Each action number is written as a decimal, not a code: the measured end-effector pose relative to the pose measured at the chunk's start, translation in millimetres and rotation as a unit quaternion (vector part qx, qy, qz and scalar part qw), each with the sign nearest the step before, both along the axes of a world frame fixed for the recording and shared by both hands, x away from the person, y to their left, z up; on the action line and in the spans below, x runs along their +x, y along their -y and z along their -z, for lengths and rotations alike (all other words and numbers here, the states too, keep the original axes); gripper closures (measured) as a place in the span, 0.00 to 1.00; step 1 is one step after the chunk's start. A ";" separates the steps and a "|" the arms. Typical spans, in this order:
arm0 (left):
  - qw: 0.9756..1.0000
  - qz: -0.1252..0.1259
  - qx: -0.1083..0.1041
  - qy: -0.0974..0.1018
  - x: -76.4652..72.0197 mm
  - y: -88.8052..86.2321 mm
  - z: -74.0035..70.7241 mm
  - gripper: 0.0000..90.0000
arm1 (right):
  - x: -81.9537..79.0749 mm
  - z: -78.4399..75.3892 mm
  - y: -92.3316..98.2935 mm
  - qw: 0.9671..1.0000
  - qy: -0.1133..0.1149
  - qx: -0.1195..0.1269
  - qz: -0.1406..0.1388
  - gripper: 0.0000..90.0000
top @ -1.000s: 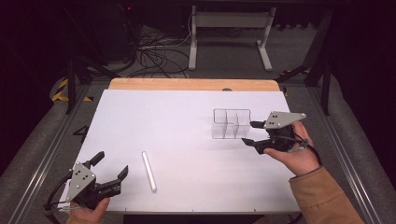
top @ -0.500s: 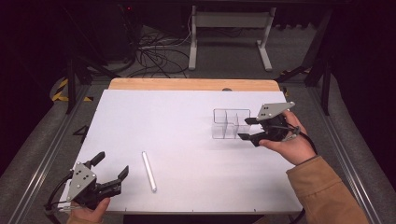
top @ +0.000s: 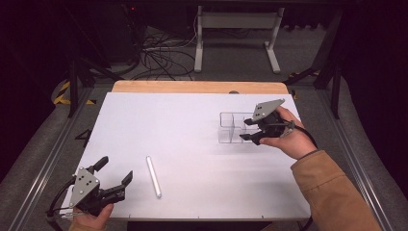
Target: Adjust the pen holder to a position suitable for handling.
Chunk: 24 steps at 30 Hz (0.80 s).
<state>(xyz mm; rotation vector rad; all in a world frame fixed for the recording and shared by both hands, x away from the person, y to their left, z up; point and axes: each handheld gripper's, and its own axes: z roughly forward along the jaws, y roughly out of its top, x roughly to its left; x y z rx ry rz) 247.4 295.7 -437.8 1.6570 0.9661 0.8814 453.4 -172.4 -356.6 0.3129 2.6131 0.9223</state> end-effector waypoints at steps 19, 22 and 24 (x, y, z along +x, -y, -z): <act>1.000 0.001 0.000 -0.001 1.1 0.0 0.9 0.14 | 33.6 22.6 -21.9 0.997 -0.018 -0.073 -0.016 0.65; 1.000 0.002 0.003 -0.003 1.2 0.1 1.1 0.14 | 39.2 28.9 -27.6 0.995 -0.026 -0.093 -0.020 0.66; 1.000 0.002 0.003 -0.003 1.2 0.3 1.1 0.14 | 40.8 30.7 -29.0 0.995 -0.029 -0.095 -0.021 0.67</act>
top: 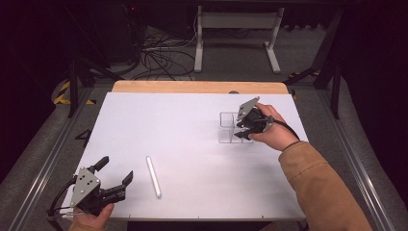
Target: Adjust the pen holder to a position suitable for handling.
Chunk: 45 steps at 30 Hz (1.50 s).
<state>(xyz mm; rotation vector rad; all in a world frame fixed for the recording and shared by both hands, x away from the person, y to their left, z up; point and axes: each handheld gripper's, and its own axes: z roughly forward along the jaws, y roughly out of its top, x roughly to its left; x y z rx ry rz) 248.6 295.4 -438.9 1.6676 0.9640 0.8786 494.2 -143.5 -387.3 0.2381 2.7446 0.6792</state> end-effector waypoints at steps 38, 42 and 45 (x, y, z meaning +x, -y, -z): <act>1.000 0.007 0.003 -0.005 2.0 3.2 2.3 0.14 | -21.5 -16.3 -70.6 0.995 -0.045 -0.020 -0.088 0.98; 1.000 0.008 0.003 -0.005 2.0 2.4 2.5 0.14 | -27.7 -15.0 -90.3 0.993 -0.049 -0.027 -0.107 0.98; 1.000 0.008 0.004 -0.005 2.0 2.8 2.3 0.14 | -30.6 -12.2 -106.4 0.992 -0.054 -0.026 -0.112 0.98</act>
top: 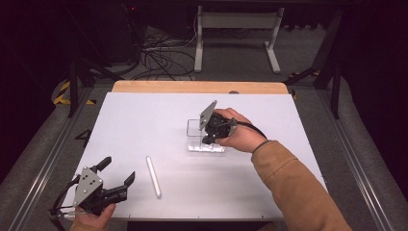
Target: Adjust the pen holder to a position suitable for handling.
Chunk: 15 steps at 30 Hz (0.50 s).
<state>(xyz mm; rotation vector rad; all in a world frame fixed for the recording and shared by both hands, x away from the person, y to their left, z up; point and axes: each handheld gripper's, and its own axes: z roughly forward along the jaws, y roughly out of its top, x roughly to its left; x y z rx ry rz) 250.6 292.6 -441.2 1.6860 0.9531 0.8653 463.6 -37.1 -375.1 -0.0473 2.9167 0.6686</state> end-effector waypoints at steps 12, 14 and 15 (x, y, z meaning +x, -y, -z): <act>1.000 0.001 -0.001 -0.001 0.3 -0.1 0.1 0.14 | -8.7 6.8 -16.9 1.000 -0.006 -0.008 -0.012 0.98; 1.000 0.001 0.001 -0.001 0.5 0.2 0.1 0.14 | -9.3 7.1 -18.2 1.000 -0.007 -0.007 -0.010 0.97; 1.000 0.001 0.001 -0.001 0.7 0.4 0.2 0.14 | -9.9 7.3 -18.8 1.000 -0.006 -0.009 -0.008 0.98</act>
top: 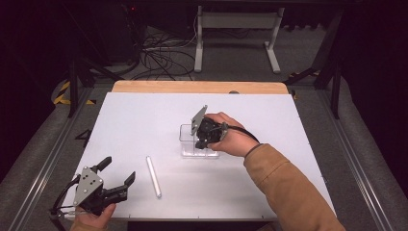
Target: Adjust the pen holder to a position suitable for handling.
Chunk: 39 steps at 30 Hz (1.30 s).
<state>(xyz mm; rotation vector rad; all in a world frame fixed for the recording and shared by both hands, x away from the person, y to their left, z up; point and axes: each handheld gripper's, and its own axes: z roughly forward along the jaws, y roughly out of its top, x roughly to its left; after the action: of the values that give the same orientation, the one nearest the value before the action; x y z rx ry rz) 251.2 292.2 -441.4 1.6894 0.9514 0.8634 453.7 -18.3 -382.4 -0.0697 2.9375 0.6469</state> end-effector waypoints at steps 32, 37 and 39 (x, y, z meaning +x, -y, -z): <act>1.000 -0.002 -0.003 -0.001 0.7 -0.9 0.2 0.14 | -5.6 1.3 2.4 0.999 -0.004 0.031 0.023 0.71; 1.000 -0.004 -0.008 0.001 1.0 -1.9 0.0 0.14 | -12.2 -9.3 11.2 0.994 0.017 0.100 0.038 0.50; 1.000 -0.005 -0.010 0.001 0.7 -2.8 -0.3 0.14 | -15.3 -12.3 13.4 0.991 0.028 0.120 0.050 0.47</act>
<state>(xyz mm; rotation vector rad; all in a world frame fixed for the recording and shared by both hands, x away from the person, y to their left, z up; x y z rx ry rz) 252.0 295.0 -441.1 1.6673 0.9656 0.8596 438.4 -31.7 -370.1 0.0802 2.7647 0.9597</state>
